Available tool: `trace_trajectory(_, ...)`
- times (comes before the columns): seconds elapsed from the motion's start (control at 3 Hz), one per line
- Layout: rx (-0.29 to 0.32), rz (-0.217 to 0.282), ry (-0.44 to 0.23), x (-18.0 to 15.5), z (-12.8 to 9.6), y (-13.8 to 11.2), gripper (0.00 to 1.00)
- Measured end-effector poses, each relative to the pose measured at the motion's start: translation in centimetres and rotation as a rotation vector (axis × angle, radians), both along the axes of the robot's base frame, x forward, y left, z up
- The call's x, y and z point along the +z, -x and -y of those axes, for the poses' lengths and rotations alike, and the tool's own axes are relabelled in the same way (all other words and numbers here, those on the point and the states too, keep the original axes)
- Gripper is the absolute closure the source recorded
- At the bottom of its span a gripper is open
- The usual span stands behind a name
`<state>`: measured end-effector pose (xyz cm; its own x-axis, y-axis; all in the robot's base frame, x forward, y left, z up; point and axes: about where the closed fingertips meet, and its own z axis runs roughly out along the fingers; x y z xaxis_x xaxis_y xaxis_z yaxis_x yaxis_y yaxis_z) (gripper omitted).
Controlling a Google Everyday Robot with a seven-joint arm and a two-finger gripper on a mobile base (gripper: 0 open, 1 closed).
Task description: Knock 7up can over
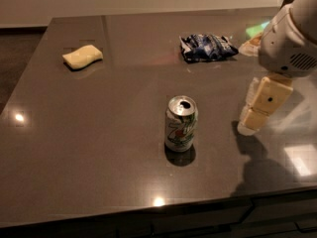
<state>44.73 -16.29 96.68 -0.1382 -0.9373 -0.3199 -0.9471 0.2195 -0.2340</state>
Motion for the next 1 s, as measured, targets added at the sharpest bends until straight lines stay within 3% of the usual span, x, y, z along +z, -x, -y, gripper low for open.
trace_trajectory(1.0, 0.127, -0.028, -0.225, -4.1, -7.7, 0.2, 0.0)
